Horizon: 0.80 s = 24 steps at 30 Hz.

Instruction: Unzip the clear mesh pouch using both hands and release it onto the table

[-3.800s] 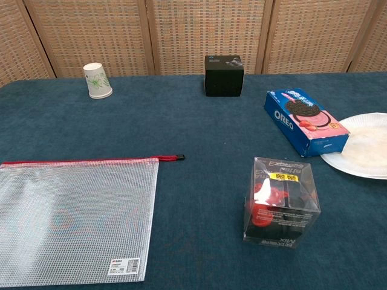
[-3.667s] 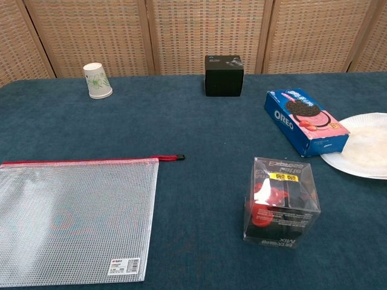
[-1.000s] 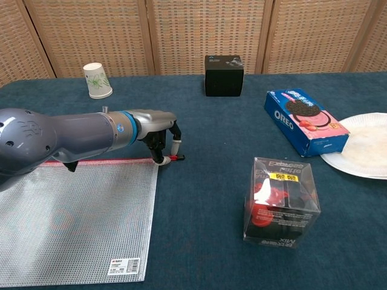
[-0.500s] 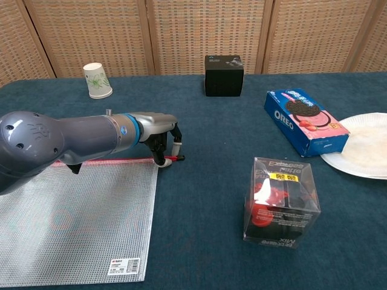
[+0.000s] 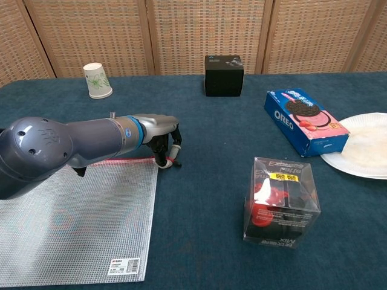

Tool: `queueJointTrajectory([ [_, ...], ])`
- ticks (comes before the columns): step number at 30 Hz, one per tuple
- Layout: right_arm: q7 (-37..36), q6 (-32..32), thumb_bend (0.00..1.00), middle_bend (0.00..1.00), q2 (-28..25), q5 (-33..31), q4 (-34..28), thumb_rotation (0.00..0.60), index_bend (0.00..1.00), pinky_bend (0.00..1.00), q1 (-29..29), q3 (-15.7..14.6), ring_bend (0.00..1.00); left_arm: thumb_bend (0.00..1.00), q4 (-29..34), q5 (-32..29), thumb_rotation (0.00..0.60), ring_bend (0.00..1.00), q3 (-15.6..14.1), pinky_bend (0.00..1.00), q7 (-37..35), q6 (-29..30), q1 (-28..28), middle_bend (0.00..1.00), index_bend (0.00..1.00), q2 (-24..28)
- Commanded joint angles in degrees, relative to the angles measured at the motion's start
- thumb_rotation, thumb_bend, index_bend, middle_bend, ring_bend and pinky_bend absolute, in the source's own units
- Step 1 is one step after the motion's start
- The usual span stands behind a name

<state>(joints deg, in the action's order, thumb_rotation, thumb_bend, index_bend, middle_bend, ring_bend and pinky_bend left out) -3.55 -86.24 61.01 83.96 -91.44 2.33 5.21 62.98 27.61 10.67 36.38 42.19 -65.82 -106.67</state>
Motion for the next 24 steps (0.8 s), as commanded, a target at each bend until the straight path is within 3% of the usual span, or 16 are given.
queueJointTrajectory([
  [1,-0.1,0.0,0.00,0.00,0.0,0.0,0.0,0.600,0.02,0.00,0.0,0.0,0.00,0.48,0.3,0.2,0.600,0.96,0.1,1.00,-0.1,0.3,0.1,0.95,0.65,0.1],
  [11,-0.2,-0.1,0.00,0.00,-0.1,0.4,-0.3,0.600,0.02,0.00,-0.1,-0.2,0.00,0.74,3.4,1.2,0.600,0.96,0.4,1.00,0.1,1.8,0.3,0.95,0.65,2.0],
  [24,-0.9,0.9,0.00,0.00,-0.4,0.1,-0.6,0.600,0.03,0.00,0.4,-0.2,0.00,0.88,12.9,5.9,0.600,0.96,4.2,1.00,-6.7,3.6,2.9,0.95,0.73,9.3],
])
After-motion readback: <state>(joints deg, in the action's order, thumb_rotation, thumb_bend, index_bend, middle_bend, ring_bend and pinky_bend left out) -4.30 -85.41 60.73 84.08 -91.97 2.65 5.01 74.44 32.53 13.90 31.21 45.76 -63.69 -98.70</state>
